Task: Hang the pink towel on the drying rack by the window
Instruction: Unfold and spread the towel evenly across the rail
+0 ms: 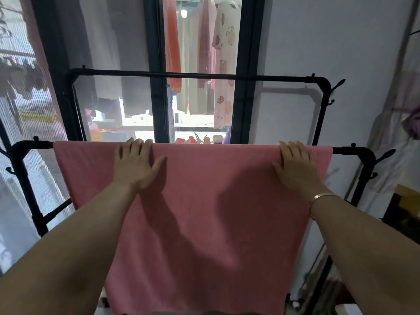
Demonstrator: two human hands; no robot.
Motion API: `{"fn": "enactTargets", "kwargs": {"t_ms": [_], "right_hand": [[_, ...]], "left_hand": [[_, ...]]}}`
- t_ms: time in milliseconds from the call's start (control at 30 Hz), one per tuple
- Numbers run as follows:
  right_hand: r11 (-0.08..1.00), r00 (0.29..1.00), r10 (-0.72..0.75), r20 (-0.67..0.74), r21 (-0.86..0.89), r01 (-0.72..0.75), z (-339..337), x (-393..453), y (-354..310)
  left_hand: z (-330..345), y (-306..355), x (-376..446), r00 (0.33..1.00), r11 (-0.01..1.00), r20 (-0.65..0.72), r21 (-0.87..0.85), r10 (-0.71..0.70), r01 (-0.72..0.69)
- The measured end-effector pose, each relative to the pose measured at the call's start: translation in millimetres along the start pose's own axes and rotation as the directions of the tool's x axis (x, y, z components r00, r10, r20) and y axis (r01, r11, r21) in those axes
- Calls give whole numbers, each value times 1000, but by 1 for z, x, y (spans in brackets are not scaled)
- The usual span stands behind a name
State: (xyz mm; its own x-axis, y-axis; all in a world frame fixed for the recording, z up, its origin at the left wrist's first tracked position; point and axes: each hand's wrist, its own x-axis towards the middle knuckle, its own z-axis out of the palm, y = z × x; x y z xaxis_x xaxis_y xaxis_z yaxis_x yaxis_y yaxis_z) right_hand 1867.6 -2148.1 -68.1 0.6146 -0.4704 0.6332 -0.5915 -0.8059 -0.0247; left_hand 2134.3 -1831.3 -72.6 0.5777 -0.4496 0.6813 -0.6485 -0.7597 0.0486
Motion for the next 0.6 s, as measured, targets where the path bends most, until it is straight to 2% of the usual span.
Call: {"fn": "enactTargets", "kwargs": {"t_ms": [167, 200, 333, 400, 500, 600], "right_hand": [[986, 983, 161, 90, 31, -164, -9, 9, -27], [988, 984, 147, 104, 42, -152, -10, 12, -40], [992, 989, -118, 90, 62, 113, -7, 8, -100], [990, 983, -139, 120, 52, 134, -4, 6, -107], [999, 982, -41, 186, 36, 35, -7, 12, -90], [999, 972, 49, 229, -16, -46, -15, 15, -64]], "left_hand": [[-2, 4, 3, 994, 998, 94, 22, -56, 54], [-3, 4, 4, 992, 998, 114, 23, -62, 59], [-9, -2, 5, 980, 998, 189, 33, -54, 49], [-13, -10, 8, 966, 999, 255, 43, -32, 21], [-22, -24, 13, 938, 999, 345, 37, -21, 9], [-32, -55, 10, 918, 993, 378, 49, -117, 106]]}}
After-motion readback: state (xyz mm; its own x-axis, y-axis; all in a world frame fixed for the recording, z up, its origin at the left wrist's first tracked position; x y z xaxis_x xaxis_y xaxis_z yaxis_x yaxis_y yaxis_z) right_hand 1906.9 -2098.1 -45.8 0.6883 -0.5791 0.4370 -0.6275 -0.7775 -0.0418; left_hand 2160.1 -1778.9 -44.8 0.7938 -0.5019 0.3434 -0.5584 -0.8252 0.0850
